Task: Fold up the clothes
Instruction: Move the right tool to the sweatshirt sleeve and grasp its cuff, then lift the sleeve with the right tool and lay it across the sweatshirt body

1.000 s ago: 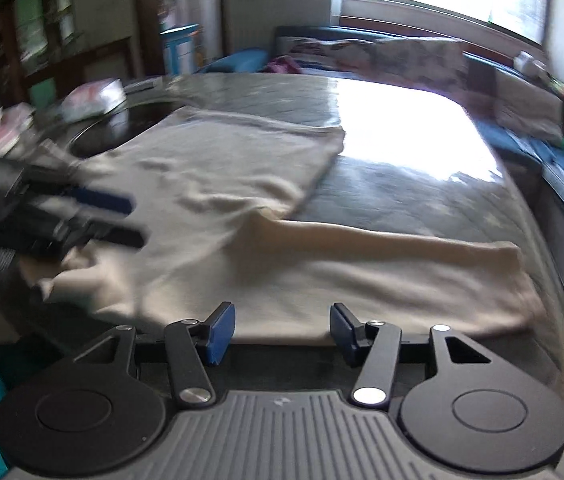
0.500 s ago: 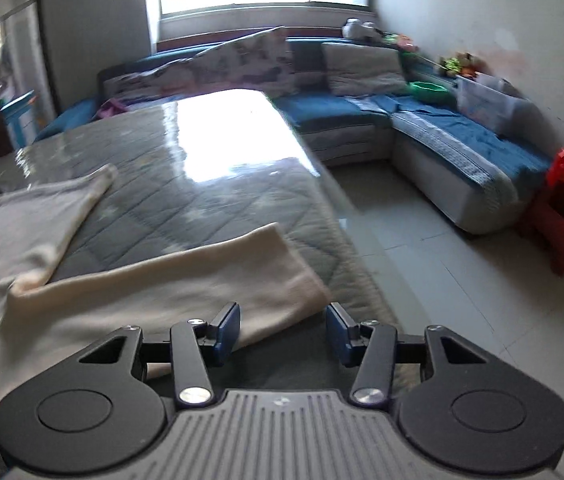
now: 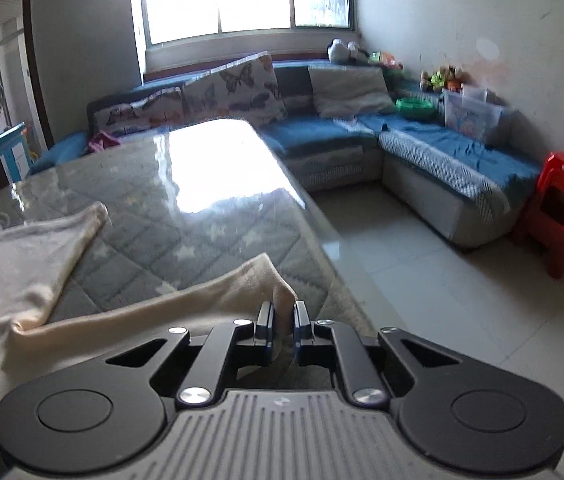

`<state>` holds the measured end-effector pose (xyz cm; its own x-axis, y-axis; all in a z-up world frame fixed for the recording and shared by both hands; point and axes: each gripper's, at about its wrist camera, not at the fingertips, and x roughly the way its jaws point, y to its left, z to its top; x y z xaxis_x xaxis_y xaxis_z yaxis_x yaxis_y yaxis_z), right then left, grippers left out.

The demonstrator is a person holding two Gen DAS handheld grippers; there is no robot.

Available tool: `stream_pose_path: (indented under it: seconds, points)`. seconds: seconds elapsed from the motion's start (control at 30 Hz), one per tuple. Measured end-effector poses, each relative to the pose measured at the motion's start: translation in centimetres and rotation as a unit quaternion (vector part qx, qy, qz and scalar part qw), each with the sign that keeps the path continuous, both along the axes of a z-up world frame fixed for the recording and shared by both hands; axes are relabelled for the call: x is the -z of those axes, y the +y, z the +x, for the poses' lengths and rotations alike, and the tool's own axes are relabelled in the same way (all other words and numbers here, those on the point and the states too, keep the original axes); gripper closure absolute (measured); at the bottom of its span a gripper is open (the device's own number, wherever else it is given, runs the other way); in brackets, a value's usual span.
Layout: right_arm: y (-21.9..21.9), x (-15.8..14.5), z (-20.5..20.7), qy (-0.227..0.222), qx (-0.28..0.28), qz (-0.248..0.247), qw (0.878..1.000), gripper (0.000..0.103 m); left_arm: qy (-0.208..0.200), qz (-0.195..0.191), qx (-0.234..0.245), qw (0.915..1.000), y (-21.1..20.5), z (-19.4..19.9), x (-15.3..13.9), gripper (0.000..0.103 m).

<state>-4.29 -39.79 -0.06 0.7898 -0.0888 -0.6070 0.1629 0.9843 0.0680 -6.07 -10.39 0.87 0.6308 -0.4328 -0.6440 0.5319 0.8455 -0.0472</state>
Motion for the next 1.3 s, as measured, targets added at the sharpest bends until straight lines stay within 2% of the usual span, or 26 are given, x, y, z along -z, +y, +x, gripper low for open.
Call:
stream_pose_path:
  seconds: [0.2,0.3,0.47,0.73,1.03,1.3]
  points:
    - [-0.6,1.1,0.0,0.018,0.007,0.014,1.0,0.095,0.001,-0.002,0.009,1.0,-0.7,0.1,0.3,0.043]
    - [-0.4,0.4,-0.2,0.009,0.001,0.016,1.0,0.095,0.002,-0.005,0.012,0.9999,-0.7,0.1,0.3,0.043]
    - [0.8,-3.0,-0.8,-0.023,-0.029,0.013,0.999,0.095,-0.001,-0.012,0.004,0.9999,-0.1,0.1,0.2,0.041]
    - [5.7,-8.8,-1.6,-0.065,-0.12,0.002,0.991,0.095,-0.007,-0.019,-0.014,0.9997,1.9,-0.5,0.1,0.039]
    - [14.6,-13.4,-0.2,-0.084,-0.251,0.007,0.964,0.095,-0.014,-0.046,-0.049,0.9976,5.4,-1.2,-0.2,0.037]
    - [24.3,-13.0,1.7,-0.053,-0.371,-0.004,0.927,0.095,-0.013,-0.068,-0.08,0.9944,8.1,-2.1,-0.2,0.036]
